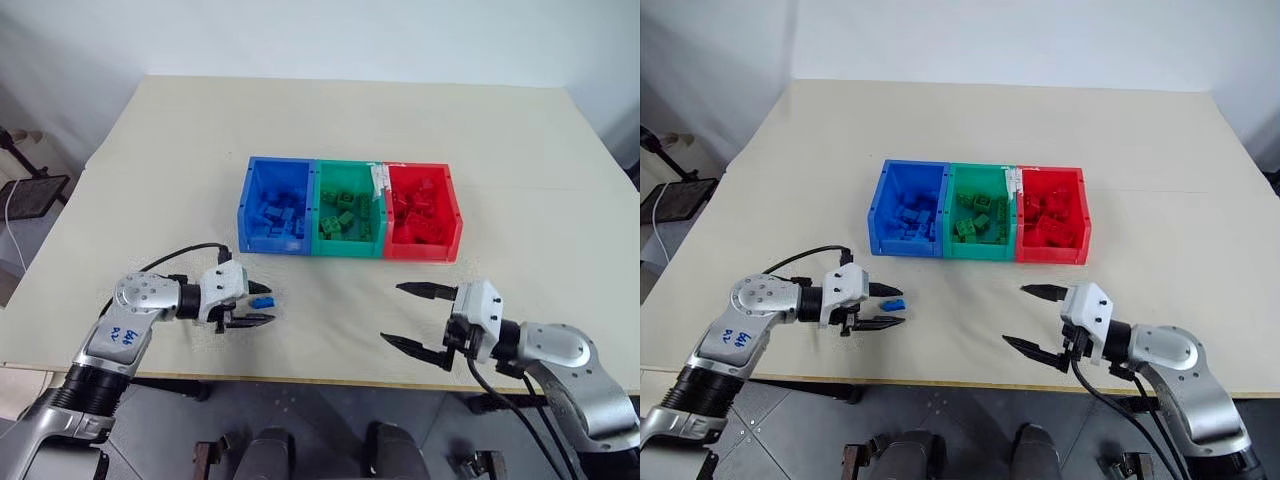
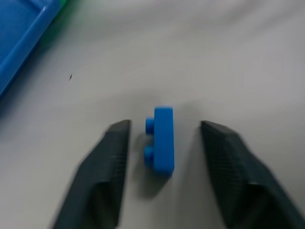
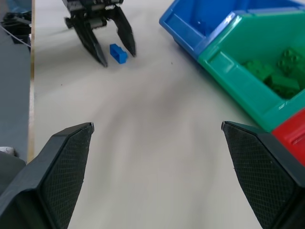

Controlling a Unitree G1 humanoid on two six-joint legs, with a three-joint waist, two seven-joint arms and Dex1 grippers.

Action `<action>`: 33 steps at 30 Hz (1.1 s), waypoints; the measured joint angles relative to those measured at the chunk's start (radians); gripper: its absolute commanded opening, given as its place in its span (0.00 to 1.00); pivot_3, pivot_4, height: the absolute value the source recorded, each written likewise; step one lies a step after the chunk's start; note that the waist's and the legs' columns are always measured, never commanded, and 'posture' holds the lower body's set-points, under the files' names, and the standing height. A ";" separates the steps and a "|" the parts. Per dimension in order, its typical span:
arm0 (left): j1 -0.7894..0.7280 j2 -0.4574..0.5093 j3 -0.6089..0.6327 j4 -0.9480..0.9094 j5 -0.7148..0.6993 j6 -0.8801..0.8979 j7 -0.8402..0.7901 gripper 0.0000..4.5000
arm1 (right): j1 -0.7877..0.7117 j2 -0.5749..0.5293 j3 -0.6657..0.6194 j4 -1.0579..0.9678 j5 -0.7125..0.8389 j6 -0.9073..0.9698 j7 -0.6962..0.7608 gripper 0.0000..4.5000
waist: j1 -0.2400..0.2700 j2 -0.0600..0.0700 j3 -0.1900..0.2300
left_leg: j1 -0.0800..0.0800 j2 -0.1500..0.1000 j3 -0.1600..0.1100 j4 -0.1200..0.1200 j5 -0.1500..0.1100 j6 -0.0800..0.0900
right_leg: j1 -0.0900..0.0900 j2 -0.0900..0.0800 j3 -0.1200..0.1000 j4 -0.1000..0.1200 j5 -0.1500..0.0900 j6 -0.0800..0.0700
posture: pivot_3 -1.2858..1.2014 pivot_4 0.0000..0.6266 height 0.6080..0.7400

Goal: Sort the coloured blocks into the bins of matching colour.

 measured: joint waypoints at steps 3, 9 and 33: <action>-0.007 0.013 -0.003 0.000 0.008 0.006 -0.013 0.10 | 0.021 0.000 -0.006 -0.007 0.000 0.000 -0.008 1.00 | 0.000 0.000 0.000 | 0.000 0.000 0.000 0.000 0.000 0.000 | 0.000 0.000 0.000 0.000 0.000 0.000 | 0.52 0.24 1.00; -0.075 -0.034 0.014 -0.017 -0.027 0.121 0.019 0.07 | 0.057 0.001 -0.065 -0.032 0.004 0.000 -0.039 1.00 | 0.011 0.000 0.000 | -0.001 0.000 0.000 0.001 0.000 0.000 | 0.000 0.000 0.000 0.000 0.000 0.000 | 0.52 0.24 1.00; -0.334 -0.200 0.168 0.198 -0.102 0.205 0.301 0.91 | -0.059 0.083 -0.148 -0.058 0.050 -0.009 -0.175 1.00 | 0.000 0.000 0.000 | 0.000 0.000 0.000 -0.001 0.000 0.000 | -0.001 0.000 0.000 0.000 0.000 0.000 | 0.52 0.24 1.00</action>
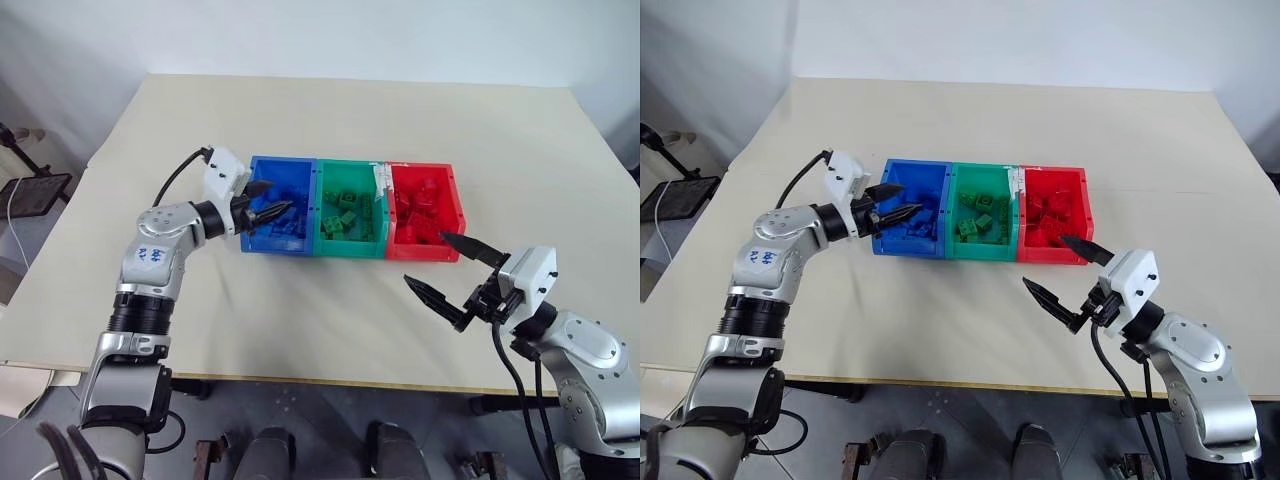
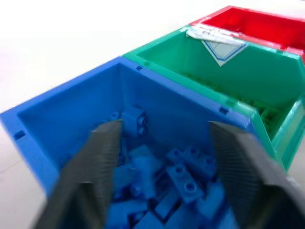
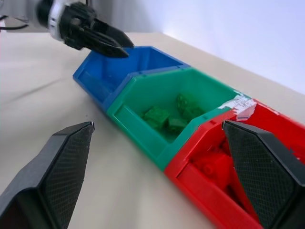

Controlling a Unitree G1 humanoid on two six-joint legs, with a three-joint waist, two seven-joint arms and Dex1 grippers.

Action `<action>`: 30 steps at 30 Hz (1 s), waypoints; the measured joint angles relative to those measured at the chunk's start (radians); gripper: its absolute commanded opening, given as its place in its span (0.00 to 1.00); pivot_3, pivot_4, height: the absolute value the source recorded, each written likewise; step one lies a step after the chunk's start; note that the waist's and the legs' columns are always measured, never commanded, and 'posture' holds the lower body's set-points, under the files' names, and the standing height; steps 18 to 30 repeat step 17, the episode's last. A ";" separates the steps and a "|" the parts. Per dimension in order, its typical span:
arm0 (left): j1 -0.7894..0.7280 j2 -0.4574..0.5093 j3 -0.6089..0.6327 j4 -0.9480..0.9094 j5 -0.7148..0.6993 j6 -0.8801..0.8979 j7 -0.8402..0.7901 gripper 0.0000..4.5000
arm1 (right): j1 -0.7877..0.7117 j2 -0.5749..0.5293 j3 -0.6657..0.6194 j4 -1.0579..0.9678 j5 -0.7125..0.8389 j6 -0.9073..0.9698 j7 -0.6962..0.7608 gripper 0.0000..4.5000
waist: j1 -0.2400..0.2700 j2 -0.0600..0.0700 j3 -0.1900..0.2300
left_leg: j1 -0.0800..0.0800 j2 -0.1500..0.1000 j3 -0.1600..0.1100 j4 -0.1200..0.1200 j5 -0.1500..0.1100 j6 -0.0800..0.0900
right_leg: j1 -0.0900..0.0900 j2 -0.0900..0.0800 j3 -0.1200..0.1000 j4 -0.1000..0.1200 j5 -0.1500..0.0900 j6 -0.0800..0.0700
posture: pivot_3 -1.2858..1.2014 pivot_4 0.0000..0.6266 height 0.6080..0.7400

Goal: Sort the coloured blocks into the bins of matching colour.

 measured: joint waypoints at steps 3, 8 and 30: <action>0.090 0.106 0.053 -0.062 -0.031 -0.031 -0.085 0.91 | 0.010 -0.035 -0.006 0.032 0.001 -0.017 0.052 1.00 | -0.006 0.000 0.000 | 0.000 0.000 0.000 0.000 0.000 0.000 | 0.000 0.000 0.000 0.000 0.000 0.000 | 0.52 0.24 1.00; 0.369 0.262 0.160 -0.168 -0.115 -0.053 -0.284 0.91 | 0.040 -0.112 -0.009 0.136 -0.024 -0.109 0.184 1.00 | -0.006 0.000 0.000 | 0.001 0.001 0.001 0.000 0.000 0.000 | 0.001 0.000 0.000 -0.001 0.000 0.000 | 0.52 0.24 1.00; 0.607 0.220 0.279 -0.287 -0.139 -0.090 -0.219 0.91 | -0.005 -0.114 -0.003 0.260 -0.037 -0.164 0.245 1.00 | 0.015 0.000 0.000 | 0.000 0.001 0.000 0.002 0.000 0.000 | 0.001 0.000 0.000 -0.001 0.000 0.000 | 0.52 0.24 1.00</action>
